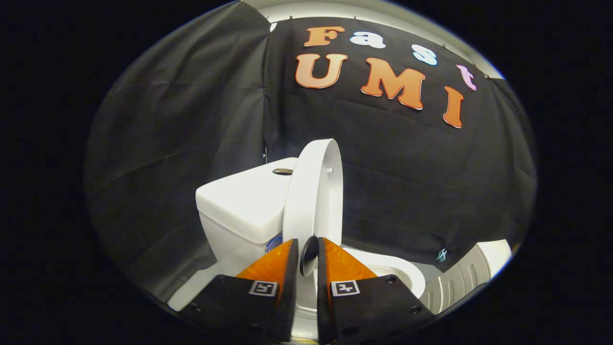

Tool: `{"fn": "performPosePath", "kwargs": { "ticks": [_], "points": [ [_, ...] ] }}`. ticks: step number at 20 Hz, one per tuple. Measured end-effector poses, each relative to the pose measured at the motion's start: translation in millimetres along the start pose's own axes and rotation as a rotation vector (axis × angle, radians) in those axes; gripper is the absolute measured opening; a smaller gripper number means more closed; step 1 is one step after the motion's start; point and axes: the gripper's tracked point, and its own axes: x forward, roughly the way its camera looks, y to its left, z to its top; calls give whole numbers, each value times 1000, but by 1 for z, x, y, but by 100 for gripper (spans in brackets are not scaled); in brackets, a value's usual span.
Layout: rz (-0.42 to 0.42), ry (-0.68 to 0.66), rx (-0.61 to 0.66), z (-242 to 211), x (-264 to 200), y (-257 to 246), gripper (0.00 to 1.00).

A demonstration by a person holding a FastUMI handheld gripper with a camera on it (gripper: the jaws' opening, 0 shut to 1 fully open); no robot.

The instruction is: Open the toilet lid.

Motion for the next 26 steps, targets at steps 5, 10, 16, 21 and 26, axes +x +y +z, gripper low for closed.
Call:
{"fn": "performPosePath", "kwargs": {
  "ticks": [5,10,16,21,26],
  "points": [
    [20,-98,7,42,-21,-20,80],
    [29,-155,111,81,-46,-79,87],
    [-107,-212,208,102,-99,-234,88],
    [-252,-209,235,70,-152,-362,88],
    [-415,-196,216,7,-217,-472,88]
  ]
}}
